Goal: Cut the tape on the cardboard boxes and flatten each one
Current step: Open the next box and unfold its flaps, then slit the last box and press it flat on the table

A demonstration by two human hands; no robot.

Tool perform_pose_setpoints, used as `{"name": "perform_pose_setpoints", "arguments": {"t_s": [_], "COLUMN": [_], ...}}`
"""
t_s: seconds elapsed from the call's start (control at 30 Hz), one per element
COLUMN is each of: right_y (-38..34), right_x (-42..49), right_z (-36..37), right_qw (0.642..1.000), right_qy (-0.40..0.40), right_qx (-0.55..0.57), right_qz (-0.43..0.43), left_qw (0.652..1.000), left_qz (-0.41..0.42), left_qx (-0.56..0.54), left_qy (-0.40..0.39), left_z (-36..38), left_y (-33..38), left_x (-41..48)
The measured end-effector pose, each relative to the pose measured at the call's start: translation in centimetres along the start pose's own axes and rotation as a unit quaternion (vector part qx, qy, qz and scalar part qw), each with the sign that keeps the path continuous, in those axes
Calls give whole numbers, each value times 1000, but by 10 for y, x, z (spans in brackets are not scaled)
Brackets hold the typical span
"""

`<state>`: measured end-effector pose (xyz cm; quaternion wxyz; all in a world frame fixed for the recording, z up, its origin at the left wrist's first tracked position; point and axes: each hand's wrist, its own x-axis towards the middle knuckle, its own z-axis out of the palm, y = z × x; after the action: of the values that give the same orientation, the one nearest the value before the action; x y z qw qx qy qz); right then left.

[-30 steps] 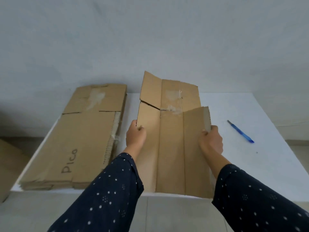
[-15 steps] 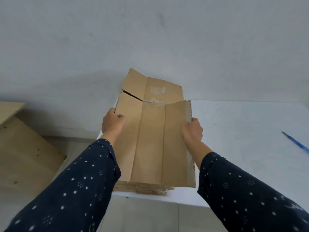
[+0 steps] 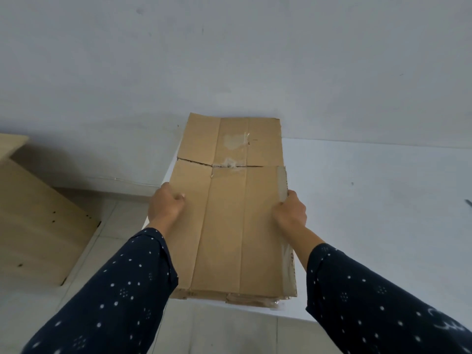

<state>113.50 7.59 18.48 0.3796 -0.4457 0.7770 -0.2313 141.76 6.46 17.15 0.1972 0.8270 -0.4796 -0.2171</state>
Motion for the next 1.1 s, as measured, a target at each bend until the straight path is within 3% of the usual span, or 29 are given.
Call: {"name": "perform_pose_setpoints", "arguments": {"t_s": [0.13,0.4,0.63,1.1], "right_y": [10,52,131,293], "right_x": [4,-1,2,43], "right_z": [-8,-79,-212,-518], "right_qw": [988,928,895,887], "right_qy": [-26,-74,-83,-29], "right_qx": [-148,-333,-398,-425], "right_qz": [-39,-151,-184,-180], "left_qw": [993,973,941,932], "left_qz": [-25,116,225,273], "left_qx": [107,184,233,221], "left_qy": [-50,-76,-92,-93], "left_z": [3,42,118,271], "left_y": [6,105,233,477], "left_x": [-5,-75,-179,-380]}}
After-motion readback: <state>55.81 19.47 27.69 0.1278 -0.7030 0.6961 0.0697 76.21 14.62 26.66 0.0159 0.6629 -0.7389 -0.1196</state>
